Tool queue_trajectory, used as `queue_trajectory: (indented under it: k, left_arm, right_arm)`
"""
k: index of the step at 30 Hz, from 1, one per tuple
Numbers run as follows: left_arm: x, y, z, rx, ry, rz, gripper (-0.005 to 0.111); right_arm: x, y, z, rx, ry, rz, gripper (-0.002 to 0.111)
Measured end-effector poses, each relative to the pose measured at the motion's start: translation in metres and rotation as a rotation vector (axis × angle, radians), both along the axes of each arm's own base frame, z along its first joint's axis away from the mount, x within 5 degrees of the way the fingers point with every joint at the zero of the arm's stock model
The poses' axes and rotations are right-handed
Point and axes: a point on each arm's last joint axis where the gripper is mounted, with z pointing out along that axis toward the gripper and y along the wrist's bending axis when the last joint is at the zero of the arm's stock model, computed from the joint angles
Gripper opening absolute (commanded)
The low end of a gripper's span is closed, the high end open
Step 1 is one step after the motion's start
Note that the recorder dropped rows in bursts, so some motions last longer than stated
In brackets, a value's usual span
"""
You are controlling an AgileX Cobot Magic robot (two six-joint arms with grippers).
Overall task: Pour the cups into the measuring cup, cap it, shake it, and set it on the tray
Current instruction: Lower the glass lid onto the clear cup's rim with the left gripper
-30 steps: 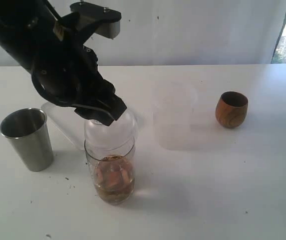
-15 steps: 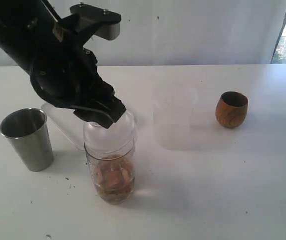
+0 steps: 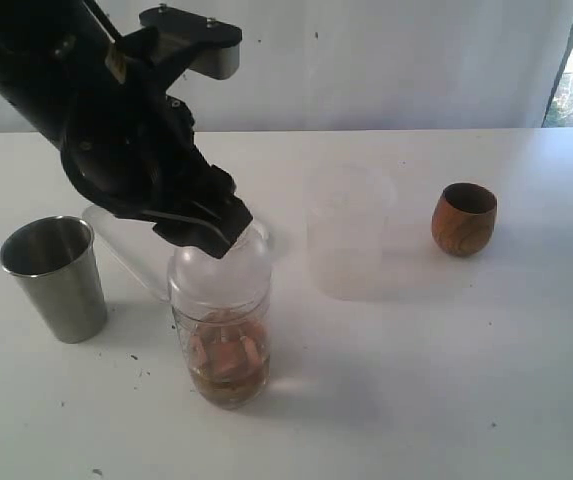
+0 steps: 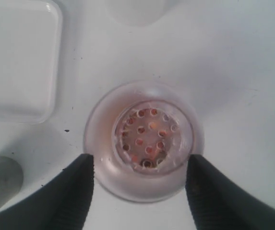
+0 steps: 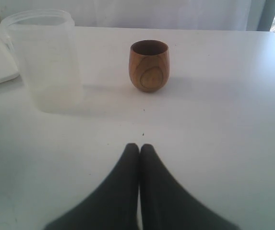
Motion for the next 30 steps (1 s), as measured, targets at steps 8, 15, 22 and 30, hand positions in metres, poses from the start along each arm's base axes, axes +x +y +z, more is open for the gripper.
queue_trajectory:
  k: [8,15,22,30]
  left_arm:
    - [0.0005,-0.0004,0.0003,-0.005,-0.006,0.000,0.057]
    - [0.0013,-0.0009,0.0007,-0.012,-0.015,0.001,0.057]
    - [0.0034,-0.0029,0.0023,-0.035,-0.043,-0.001,0.056]
    - [0.0034,-0.0028,0.0040,-0.043,-0.055,-0.006,0.047]
  right_arm:
    - [0.0000,0.0000,0.0000,0.000,0.000,0.000,0.000]
    - [0.0000,0.0000,0.0000,0.000,0.000,0.000,0.000]
    - [0.0000,0.0000,0.0000,0.000,0.000,0.000,0.000]
    - [0.0000,0.0000,0.0000,0.000,0.000,0.000,0.000]
